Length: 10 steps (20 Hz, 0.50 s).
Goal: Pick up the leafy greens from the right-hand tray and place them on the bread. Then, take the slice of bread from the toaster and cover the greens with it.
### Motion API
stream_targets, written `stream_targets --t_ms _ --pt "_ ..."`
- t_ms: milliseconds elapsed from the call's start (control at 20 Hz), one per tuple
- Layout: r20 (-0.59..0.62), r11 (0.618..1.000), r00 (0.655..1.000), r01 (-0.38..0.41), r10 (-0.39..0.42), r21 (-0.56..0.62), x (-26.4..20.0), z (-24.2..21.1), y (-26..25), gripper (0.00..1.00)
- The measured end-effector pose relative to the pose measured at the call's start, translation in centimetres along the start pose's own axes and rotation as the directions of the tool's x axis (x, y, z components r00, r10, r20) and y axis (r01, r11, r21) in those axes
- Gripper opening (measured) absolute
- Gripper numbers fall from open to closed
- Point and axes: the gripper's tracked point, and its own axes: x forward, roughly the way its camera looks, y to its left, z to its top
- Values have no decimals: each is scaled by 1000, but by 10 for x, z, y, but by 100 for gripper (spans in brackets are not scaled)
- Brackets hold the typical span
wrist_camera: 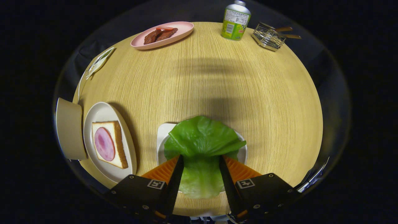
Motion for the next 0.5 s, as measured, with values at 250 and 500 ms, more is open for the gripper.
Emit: stream_targets --t_ms 250,500 --pt "8 1000 1000 -2 2 -7 -1 0 0 40" --pt "7 999 1000 21 -21 31 -5 -1 -2 3"
